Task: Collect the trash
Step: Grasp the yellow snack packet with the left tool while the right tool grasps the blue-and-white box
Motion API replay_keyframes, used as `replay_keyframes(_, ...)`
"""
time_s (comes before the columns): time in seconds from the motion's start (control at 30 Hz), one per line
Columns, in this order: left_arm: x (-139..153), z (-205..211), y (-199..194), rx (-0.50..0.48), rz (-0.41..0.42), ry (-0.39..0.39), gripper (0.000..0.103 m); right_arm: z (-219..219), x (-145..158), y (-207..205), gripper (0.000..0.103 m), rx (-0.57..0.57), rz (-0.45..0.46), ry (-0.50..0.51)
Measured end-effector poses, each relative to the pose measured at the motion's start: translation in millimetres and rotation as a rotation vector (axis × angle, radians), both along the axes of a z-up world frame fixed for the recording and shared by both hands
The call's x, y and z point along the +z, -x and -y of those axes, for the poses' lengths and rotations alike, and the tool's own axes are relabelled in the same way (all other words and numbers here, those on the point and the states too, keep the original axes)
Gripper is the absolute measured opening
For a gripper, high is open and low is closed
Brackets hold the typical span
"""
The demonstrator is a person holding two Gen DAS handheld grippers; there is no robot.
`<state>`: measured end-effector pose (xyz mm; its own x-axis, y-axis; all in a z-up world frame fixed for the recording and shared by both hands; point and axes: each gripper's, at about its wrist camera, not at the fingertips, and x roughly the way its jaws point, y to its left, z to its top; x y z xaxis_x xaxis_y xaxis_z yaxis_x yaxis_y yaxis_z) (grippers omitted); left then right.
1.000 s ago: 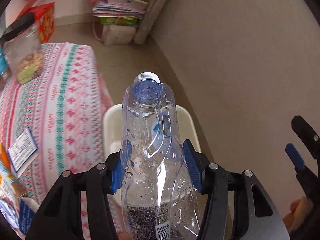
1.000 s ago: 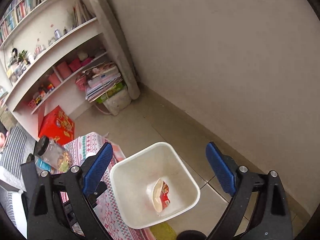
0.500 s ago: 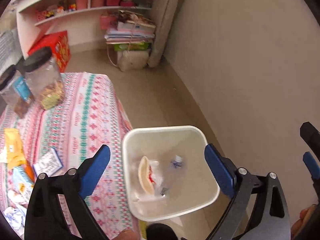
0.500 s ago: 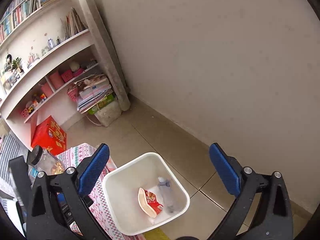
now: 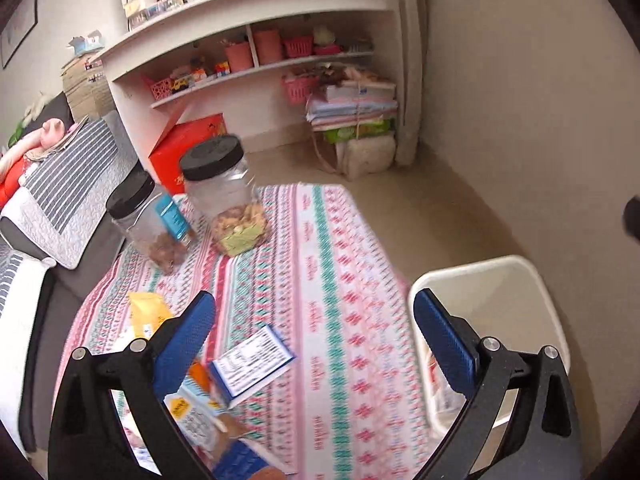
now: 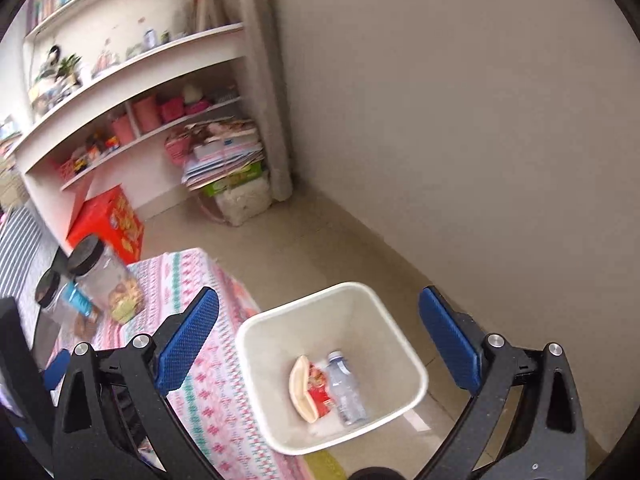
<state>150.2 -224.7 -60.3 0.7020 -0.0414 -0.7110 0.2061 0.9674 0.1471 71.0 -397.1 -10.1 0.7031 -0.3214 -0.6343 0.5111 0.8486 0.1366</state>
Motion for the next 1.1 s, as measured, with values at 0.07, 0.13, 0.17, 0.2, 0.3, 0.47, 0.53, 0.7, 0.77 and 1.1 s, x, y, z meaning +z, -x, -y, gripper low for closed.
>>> replay_keyframes(0.07,-10.1,-18.5,-12.1,0.023,-0.042,-0.033,0.096,-10.2,-2.6,-6.4,0.096,0.023,-0.008,-0.012)
replay_keyframes(0.13,-19.1,-39.2,-23.6,0.055,-0.077,-0.059,0.096,-20.9,-5.3,-14.3,0.096,0.048,-0.024,-0.023)
replay_keyframes(0.17,-24.2,-54.3,-33.9,0.078,-0.103,-0.068,0.096,-27.4,-6.2,-18.8,0.096,0.060,-0.033,-0.026)
replay_keyframes(0.2,-28.3,-65.8,-41.8,0.094,-0.123,-0.072,0.096,-32.5,-7.6,-22.5,0.096,0.072,-0.041,-0.030)
replay_keyframes(0.3,-46.0,-110.9,-74.5,0.154,-0.197,-0.107,0.096,-47.5,-11.0,-32.6,0.096,0.099,-0.052,-0.046)
replay_keyframes(0.47,-80.7,-181.6,-121.5,0.217,-0.345,-0.087,0.096,-74.1,-22.7,-54.0,0.096,0.156,-0.093,-0.091)
replay_keyframes(0.53,-92.2,-205.0,-134.1,0.245,-0.385,-0.051,0.096,-86.6,-29.3,-64.2,0.096,0.183,-0.116,-0.103)
replay_keyframes(0.7,-118.6,-248.3,-160.6,0.283,-0.469,0.047,0.085,-107.9,-54.1,-88.7,0.096,0.224,-0.176,-0.197)
replay_keyframes(0.77,-129.7,-258.4,-167.8,0.283,-0.521,0.103,0.069,-116.2,-67.5,-97.9,0.096,0.232,-0.209,-0.243)
replay_keyframes(1.1,-130.8,-270.5,-160.0,0.231,-0.540,0.284,0.004,-147.7,-128.0,-124.3,0.096,0.220,-0.342,-0.435)
